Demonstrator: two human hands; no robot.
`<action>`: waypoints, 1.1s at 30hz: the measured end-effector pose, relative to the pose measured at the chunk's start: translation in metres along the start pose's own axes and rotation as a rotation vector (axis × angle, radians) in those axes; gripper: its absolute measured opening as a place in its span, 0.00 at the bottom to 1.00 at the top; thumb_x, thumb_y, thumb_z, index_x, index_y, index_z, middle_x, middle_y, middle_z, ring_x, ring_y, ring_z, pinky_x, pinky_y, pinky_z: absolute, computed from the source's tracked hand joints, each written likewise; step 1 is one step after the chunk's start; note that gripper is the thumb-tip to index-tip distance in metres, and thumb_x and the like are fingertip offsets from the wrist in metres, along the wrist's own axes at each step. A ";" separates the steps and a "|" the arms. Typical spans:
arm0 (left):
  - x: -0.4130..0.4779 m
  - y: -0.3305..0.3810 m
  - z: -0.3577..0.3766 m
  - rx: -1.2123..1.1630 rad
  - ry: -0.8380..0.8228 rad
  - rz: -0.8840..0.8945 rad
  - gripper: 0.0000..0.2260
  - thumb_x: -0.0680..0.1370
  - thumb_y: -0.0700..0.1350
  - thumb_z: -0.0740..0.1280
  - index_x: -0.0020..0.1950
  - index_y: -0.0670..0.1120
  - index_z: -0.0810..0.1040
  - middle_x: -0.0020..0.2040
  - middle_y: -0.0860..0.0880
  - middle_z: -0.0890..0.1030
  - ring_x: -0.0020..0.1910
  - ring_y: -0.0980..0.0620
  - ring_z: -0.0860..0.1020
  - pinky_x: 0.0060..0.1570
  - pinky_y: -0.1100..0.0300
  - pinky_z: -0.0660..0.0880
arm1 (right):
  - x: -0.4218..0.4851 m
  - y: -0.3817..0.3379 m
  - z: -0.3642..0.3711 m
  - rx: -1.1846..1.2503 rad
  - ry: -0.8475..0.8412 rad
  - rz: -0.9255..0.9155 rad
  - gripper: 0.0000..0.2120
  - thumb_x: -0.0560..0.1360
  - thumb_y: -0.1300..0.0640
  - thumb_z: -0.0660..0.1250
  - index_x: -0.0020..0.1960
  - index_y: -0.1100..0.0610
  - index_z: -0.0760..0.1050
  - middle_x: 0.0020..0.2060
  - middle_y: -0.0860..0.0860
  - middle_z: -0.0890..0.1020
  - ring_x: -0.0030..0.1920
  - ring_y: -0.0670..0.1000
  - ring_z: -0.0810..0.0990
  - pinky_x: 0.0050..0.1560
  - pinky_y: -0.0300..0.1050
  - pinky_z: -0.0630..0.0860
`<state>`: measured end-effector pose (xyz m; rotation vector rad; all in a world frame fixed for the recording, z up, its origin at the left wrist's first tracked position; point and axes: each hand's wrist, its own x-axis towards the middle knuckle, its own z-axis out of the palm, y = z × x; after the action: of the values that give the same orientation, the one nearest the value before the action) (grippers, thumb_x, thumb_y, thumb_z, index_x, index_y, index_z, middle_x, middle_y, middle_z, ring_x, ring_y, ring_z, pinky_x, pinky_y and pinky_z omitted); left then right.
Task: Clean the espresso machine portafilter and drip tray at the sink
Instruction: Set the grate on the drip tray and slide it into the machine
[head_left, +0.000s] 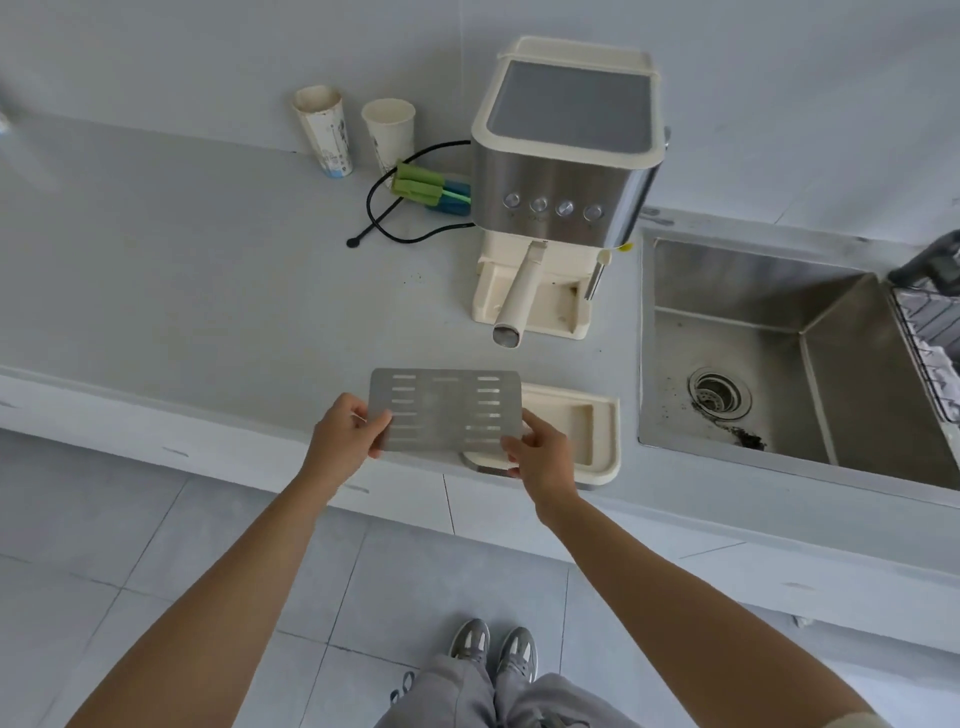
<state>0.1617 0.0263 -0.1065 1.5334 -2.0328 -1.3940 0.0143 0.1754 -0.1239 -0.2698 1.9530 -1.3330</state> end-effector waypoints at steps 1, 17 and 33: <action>0.002 0.006 0.010 0.032 -0.007 0.022 0.12 0.77 0.46 0.64 0.37 0.47 0.64 0.33 0.47 0.76 0.34 0.45 0.76 0.38 0.56 0.69 | 0.001 0.002 -0.011 -0.021 0.028 0.004 0.23 0.74 0.69 0.62 0.67 0.53 0.71 0.29 0.52 0.64 0.34 0.50 0.65 0.34 0.38 0.72; 0.019 0.039 0.102 0.669 -0.174 0.243 0.17 0.80 0.52 0.56 0.53 0.37 0.69 0.53 0.39 0.77 0.51 0.39 0.76 0.45 0.53 0.69 | 0.016 0.017 -0.095 -0.449 0.214 -0.022 0.11 0.73 0.55 0.67 0.55 0.55 0.79 0.27 0.46 0.74 0.29 0.46 0.71 0.28 0.39 0.65; 0.024 0.036 0.099 0.816 -0.264 0.327 0.15 0.81 0.50 0.54 0.57 0.39 0.64 0.55 0.39 0.77 0.51 0.39 0.77 0.42 0.53 0.70 | 0.034 0.006 -0.103 -0.748 0.045 0.008 0.21 0.71 0.52 0.70 0.61 0.55 0.69 0.43 0.52 0.78 0.42 0.52 0.75 0.40 0.44 0.71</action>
<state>0.0638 0.0595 -0.1369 1.1756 -3.0817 -0.6843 -0.0777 0.2335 -0.1259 -0.5843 2.4174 -0.5498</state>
